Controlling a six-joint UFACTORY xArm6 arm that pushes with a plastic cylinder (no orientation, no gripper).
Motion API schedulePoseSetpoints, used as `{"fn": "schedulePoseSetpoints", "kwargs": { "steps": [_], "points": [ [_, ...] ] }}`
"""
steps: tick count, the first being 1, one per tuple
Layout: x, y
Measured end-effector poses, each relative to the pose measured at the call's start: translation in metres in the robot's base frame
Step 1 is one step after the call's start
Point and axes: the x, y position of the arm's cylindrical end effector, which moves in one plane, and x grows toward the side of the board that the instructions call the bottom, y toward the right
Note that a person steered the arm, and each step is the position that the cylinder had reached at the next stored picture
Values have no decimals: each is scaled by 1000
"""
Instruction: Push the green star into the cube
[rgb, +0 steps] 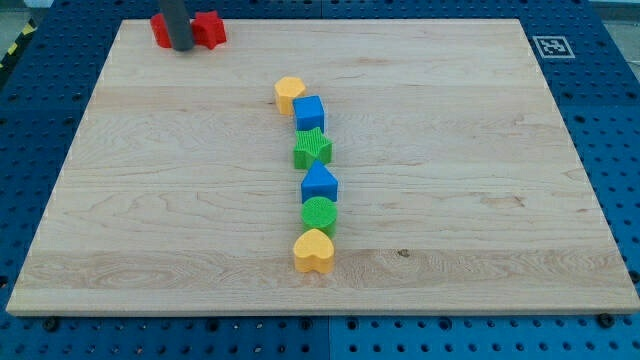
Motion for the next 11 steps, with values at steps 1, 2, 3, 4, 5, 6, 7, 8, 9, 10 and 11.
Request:
{"fn": "schedulePoseSetpoints", "kwargs": {
  "steps": [1, 2, 3, 4, 5, 6, 7, 8, 9, 10, 11],
  "points": [
    [33, 16],
    [33, 65],
    [37, 145],
    [85, 239],
    [127, 251],
    [153, 243],
    [198, 243],
    [203, 234],
    [196, 211],
    [188, 198],
    [176, 198]
  ]
}}
